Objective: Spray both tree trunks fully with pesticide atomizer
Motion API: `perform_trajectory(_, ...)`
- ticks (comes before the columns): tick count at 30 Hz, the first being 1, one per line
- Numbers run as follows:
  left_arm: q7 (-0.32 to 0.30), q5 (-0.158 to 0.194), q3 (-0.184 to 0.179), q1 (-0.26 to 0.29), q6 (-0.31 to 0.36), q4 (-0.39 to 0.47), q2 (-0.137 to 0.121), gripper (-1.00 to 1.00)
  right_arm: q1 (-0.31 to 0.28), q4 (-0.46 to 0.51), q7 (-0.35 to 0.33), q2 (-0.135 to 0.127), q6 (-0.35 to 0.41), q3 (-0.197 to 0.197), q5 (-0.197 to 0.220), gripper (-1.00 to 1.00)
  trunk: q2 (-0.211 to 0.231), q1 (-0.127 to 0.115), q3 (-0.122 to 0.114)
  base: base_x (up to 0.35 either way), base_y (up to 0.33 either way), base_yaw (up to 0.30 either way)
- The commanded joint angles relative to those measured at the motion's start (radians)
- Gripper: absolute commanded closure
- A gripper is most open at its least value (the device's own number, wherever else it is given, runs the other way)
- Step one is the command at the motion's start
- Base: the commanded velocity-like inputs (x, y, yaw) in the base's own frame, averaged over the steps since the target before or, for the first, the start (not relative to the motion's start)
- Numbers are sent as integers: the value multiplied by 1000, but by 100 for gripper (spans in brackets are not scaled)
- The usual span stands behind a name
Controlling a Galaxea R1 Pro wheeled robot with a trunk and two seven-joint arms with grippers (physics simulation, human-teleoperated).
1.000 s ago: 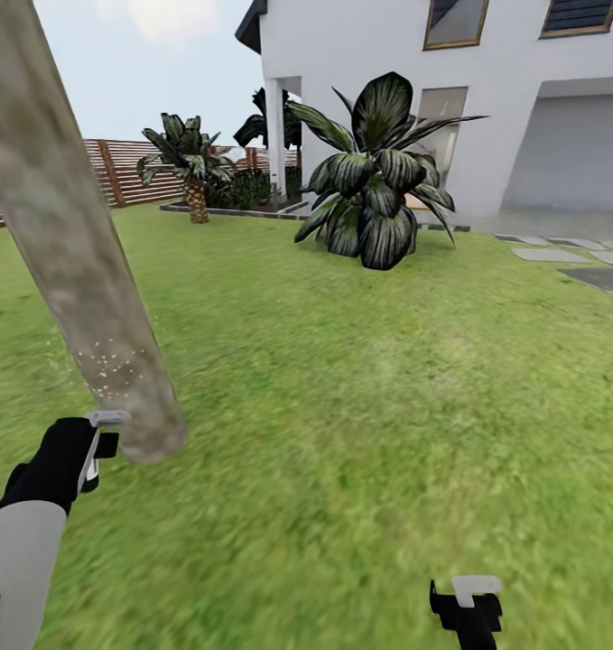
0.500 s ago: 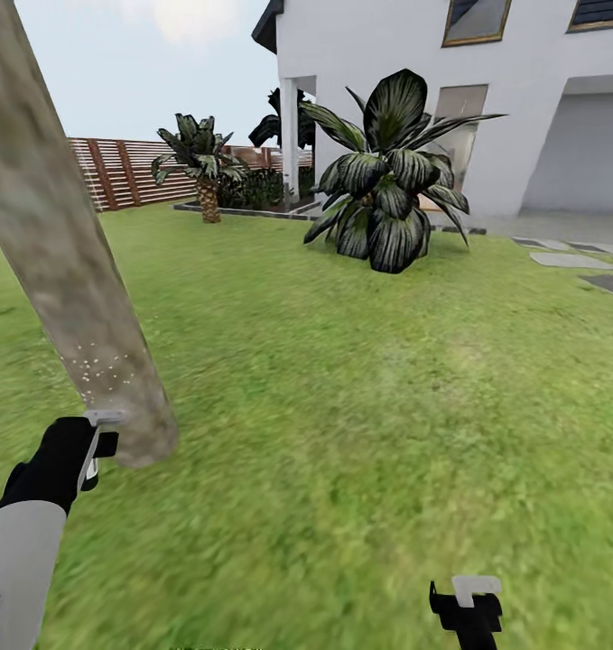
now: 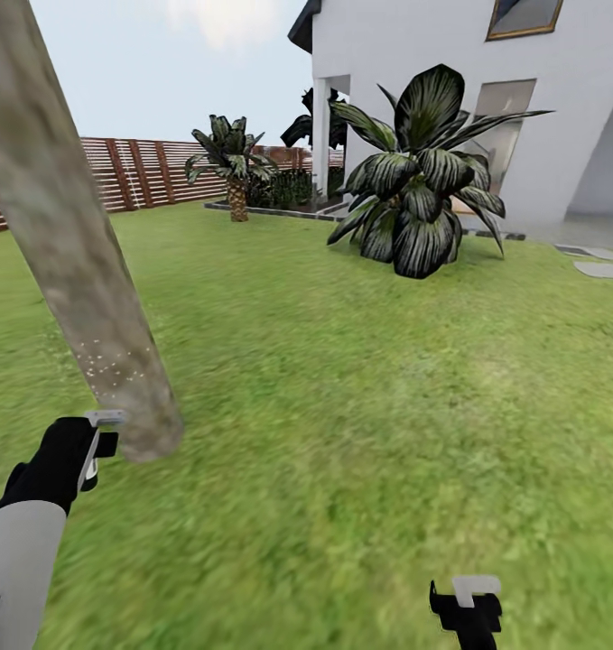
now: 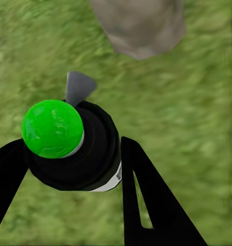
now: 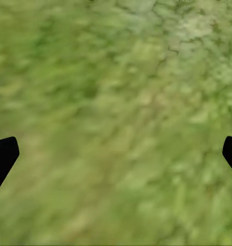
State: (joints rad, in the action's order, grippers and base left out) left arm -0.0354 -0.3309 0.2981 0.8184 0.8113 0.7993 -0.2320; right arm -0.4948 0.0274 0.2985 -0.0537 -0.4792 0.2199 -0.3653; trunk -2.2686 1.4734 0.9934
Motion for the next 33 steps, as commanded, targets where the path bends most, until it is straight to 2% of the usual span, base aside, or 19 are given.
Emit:
perform_trajectory(1, -4, -5, 3, 1, 5, 1, 0, 100, -1, -1, 4, 0, -2, 7, -11, -100, 0, 0, 1, 168, -261, 5)
perform_trajectory(17, 0, -5, 5, 1, 6, 3, -9, 100, -1, -1, 4, 0, -2, 7, -11, -100, 0, 0, 1, 165, -261, 7)
perform_trajectory(22, 65, -2, 6, 1, 9, 3, -10, 100, -1, -1, 4, 0, -2, 7, -11, -100, 0, 0, 1, 158, -261, 228)
perform_trajectory(33, 71, 8, 8, 1, 8, 3, -2, 100, -1, -1, 4, 1, -2, 7, -11, -100, 0, 0, 1, 149, -190, 275)
